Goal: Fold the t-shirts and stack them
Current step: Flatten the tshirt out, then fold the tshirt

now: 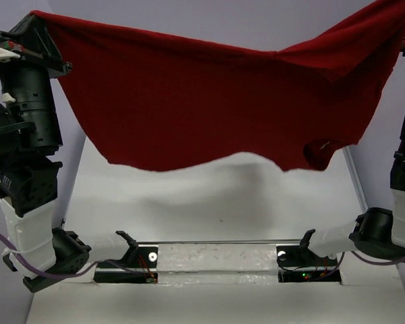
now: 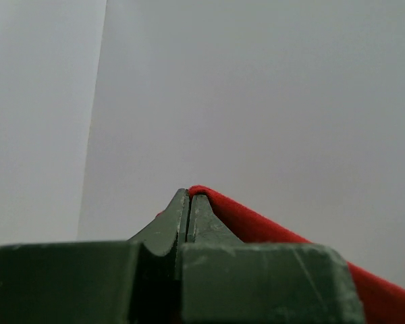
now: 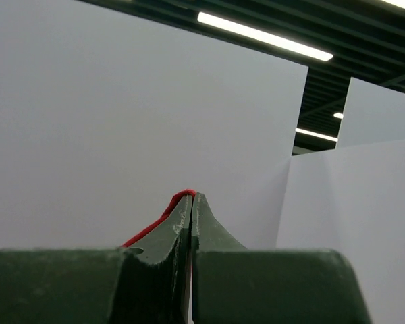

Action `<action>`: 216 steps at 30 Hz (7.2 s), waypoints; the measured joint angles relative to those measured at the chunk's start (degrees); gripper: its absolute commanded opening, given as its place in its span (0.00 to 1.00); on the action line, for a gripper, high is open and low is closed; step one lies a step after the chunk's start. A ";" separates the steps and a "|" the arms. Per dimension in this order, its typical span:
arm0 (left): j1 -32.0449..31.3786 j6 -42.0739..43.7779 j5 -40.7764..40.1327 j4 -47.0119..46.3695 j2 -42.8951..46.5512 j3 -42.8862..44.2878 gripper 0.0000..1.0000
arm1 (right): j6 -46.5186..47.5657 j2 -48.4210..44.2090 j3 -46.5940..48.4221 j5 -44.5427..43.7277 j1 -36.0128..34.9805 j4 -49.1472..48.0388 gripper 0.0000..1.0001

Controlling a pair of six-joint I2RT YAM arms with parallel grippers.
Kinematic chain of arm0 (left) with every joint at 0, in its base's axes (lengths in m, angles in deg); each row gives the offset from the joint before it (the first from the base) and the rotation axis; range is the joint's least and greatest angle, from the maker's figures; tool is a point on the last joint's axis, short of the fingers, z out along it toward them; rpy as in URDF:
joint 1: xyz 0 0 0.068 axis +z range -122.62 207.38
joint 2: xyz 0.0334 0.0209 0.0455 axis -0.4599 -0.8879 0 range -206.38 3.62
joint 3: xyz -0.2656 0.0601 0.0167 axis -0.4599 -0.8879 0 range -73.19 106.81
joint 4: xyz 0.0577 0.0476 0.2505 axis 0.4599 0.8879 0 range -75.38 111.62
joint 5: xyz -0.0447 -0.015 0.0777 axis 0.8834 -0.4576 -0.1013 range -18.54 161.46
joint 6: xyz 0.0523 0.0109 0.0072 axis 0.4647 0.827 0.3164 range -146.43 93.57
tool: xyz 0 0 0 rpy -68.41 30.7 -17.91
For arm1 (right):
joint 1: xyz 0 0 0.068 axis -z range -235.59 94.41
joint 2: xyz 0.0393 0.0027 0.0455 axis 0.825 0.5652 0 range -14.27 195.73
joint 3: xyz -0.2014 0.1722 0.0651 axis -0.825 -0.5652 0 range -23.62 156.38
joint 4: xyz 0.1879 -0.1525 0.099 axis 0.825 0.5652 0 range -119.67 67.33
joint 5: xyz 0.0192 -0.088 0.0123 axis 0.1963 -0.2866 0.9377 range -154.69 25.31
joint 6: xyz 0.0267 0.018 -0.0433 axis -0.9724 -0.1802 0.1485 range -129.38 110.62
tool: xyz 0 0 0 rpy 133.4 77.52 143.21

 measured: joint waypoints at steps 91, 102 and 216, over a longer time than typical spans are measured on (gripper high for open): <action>28.33 -21.07 9.79 -5.92 -52.85 -23.19 0.00 | -37.35 53.81 -8.52 21.35 44.72 18.01 0.00; 29.14 -21.64 9.53 -6.08 -52.83 -23.17 0.00 | -37.86 53.29 -8.55 21.79 44.87 18.08 0.00; 27.47 -40.19 6.05 24.33 -49.09 -15.45 0.81 | -59.08 34.80 -50.75 -0.07 35.67 27.87 0.69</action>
